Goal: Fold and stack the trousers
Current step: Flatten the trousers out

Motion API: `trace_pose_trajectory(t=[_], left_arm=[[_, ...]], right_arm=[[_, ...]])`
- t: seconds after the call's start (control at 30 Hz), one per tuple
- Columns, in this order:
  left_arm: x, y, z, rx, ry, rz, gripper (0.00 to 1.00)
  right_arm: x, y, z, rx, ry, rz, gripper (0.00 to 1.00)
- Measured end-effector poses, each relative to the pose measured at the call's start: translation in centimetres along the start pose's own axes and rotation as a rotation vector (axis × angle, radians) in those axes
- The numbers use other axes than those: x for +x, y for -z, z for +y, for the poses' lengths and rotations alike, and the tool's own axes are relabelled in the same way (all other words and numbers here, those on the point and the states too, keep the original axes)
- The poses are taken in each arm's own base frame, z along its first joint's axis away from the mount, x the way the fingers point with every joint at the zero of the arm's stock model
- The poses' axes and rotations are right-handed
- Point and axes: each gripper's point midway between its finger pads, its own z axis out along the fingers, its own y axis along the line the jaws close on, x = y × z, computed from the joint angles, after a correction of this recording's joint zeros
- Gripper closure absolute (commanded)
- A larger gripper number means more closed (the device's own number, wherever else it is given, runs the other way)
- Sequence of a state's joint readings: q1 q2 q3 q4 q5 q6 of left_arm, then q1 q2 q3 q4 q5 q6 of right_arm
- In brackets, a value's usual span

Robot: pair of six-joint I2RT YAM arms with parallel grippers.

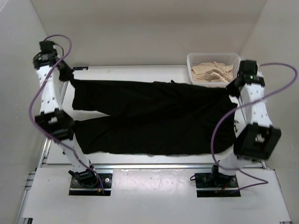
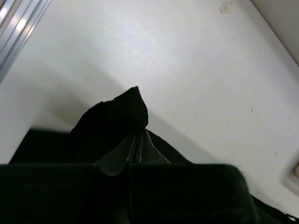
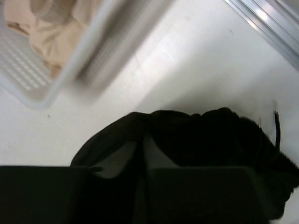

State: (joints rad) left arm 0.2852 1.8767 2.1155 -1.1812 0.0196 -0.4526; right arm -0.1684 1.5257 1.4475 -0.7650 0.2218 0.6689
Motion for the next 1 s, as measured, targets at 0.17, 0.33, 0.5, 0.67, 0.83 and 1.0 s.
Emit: trace_pose_trajectory(t=[0.17,0.33,0.5,0.67,0.83,1.0], left_arm=[[-2.7,-10.4,-3.4,0.013,-0.051,0.000,0.17],[-0.6,-14.7,-2.6,-0.016,-0.051,0.071,0.00],[-0.5,-10.1,-2.3,-0.007,-0.059,0.050,0.15],[-0.4,-2.1,-2.4,0.046,-0.087,-0.039,0.42],[6.6,3.2,0.4,0.069,-0.094,-0.010,0.64],[18.5,2.2,4.4,0.040,-0.047,0.212,0.62]], right_arm=[[-5.9,-4.5,5.9,-0.054,0.047,-0.060,0.09],[-6.4,-3.3,7.0,-0.080,0.095,-0.090,0.07],[-2.1,0.3,3.9,-0.083,0.121,-0.054,0.27],[4.3,2.2,-1.3,-0.070,0.124,0.029,0.45],[11.5,2.3,-5.0,-0.078,0.118,0.181,0.59],[16.7,2.3,-7.7,-0.072,0.103,0.300,0.63]])
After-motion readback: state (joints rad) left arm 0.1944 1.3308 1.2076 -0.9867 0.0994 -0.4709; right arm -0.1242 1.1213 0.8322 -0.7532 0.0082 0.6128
